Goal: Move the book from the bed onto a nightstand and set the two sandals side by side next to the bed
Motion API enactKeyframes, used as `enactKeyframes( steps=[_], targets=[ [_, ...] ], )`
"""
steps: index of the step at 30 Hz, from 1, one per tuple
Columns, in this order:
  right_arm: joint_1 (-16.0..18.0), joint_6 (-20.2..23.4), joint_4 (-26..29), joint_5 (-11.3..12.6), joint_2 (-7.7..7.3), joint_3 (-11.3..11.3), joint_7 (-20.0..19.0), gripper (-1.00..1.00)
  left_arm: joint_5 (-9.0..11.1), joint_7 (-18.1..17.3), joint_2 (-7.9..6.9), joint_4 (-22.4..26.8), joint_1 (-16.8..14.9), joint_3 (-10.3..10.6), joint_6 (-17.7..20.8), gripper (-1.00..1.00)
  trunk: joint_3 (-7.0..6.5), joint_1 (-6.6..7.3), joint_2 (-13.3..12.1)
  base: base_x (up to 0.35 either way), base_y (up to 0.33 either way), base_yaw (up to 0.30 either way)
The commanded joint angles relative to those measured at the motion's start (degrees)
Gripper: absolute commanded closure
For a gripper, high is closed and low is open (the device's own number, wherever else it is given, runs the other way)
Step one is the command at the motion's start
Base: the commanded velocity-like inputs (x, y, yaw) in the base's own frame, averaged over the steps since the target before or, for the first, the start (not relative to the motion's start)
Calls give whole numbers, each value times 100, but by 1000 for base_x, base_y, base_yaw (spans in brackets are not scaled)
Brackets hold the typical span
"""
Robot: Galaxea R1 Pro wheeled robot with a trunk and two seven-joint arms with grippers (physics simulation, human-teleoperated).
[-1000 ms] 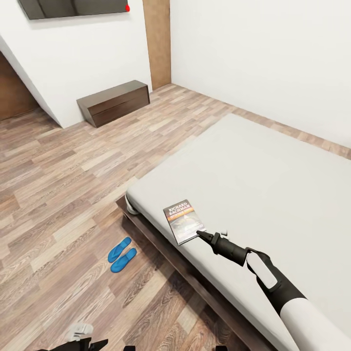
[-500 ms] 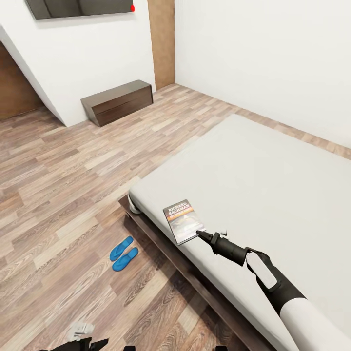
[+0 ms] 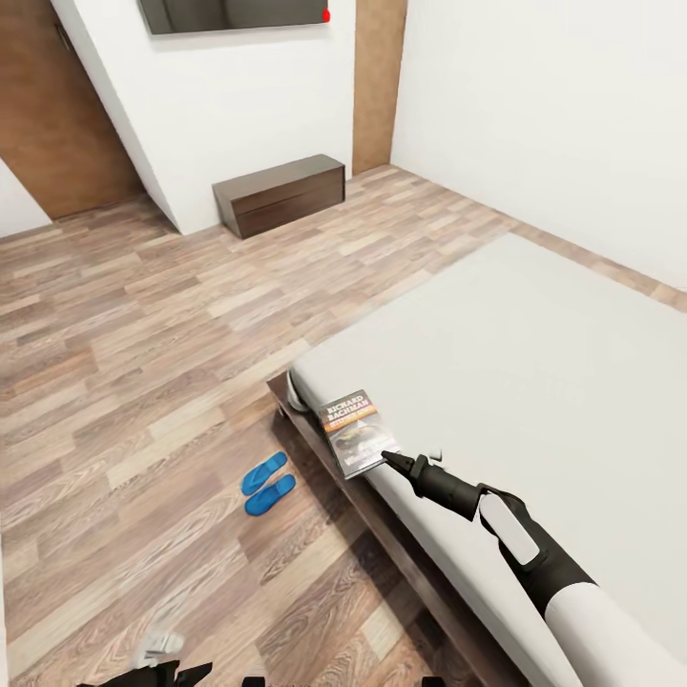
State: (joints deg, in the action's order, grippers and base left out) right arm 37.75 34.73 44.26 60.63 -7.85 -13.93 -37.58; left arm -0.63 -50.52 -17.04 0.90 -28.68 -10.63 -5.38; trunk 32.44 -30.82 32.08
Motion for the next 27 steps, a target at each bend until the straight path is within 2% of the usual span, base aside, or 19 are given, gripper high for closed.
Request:
enactKeyframes(
  steps=[1,12,18,27],
  targets=[
    [1,34,4,63,-6,-13,5,100,-8,-10,-1,-11,-6,0,-42,-100,6,-2,6,0,0,296],
    [0,34,-29,67,-1,-13,19,100,-10,-10,5,-11,-6,0,-42,-100,6,-2,6,0,0,296],
    [0,34,-36,65,28,-13,22,100,-8,-10,89,-11,-6,0,-42,-100,6,-2,6,0,0,296],
    [1,34,-40,64,53,-13,22,100,-9,-10,113,-11,-6,0,-42,-100,6,-2,6,0,0,297]
  ],
)
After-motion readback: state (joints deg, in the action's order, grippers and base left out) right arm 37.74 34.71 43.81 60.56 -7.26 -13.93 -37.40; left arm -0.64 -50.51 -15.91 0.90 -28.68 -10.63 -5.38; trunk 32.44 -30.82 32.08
